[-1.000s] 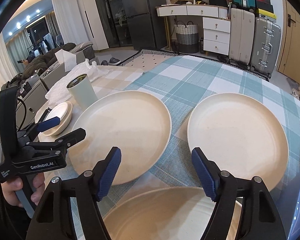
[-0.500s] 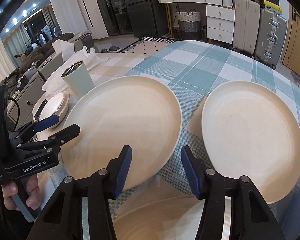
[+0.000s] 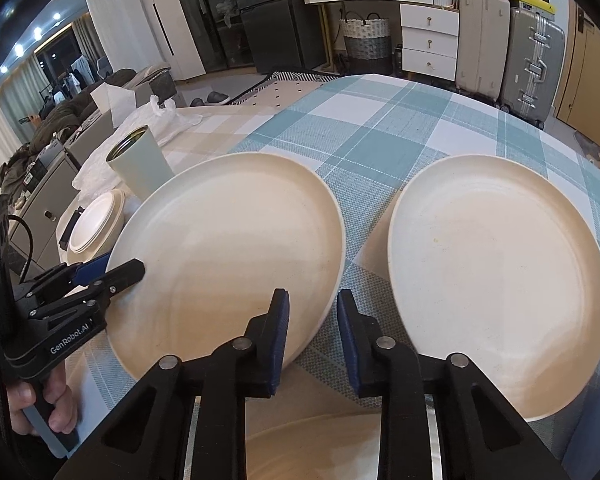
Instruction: Organize plates and bowls
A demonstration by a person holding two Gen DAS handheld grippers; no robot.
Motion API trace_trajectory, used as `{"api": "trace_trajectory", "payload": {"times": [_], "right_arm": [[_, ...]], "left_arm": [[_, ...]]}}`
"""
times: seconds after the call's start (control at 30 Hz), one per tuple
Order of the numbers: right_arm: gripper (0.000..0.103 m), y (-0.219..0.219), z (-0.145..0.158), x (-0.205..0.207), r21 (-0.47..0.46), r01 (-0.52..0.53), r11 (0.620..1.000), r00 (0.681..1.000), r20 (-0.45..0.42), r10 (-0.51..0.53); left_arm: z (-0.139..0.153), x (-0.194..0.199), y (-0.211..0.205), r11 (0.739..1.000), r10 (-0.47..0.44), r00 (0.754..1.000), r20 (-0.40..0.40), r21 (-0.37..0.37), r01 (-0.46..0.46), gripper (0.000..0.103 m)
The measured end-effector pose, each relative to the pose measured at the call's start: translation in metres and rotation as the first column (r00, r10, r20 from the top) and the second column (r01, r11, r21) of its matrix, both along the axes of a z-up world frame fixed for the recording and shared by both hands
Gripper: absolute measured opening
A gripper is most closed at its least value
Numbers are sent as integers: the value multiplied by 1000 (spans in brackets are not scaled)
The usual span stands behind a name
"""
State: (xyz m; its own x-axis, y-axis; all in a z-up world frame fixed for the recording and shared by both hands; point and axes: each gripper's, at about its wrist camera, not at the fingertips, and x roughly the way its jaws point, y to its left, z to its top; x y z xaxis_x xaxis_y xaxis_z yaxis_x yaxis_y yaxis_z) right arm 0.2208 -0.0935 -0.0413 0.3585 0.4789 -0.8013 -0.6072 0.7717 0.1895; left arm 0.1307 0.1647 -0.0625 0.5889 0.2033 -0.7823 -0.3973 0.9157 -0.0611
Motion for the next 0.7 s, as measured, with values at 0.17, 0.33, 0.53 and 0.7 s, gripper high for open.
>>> {"api": "trace_trajectory", "payload": {"times": [0.17,0.33,0.53,0.7], "right_arm": [[15,-3,-1,2,4,19,1000,1000,1,-19],[14,-4,0,1,3,20,1000,1000,13,-20],[14,-4,-1,-1,0,18,1000,1000,18,-18],[14,-9,4,-6,30,17,999,999,26,-18]], "left_arm": [[1,2,-6,1000,-11,1000,-2,21,11,19],[1,2,-7,1000,-10,1000,0,22,10,19],[7,-1,-9,999,-8,1000,7,53,7,18],[14,-4,-11,998,-8,1000,19,58,7,18]]}}
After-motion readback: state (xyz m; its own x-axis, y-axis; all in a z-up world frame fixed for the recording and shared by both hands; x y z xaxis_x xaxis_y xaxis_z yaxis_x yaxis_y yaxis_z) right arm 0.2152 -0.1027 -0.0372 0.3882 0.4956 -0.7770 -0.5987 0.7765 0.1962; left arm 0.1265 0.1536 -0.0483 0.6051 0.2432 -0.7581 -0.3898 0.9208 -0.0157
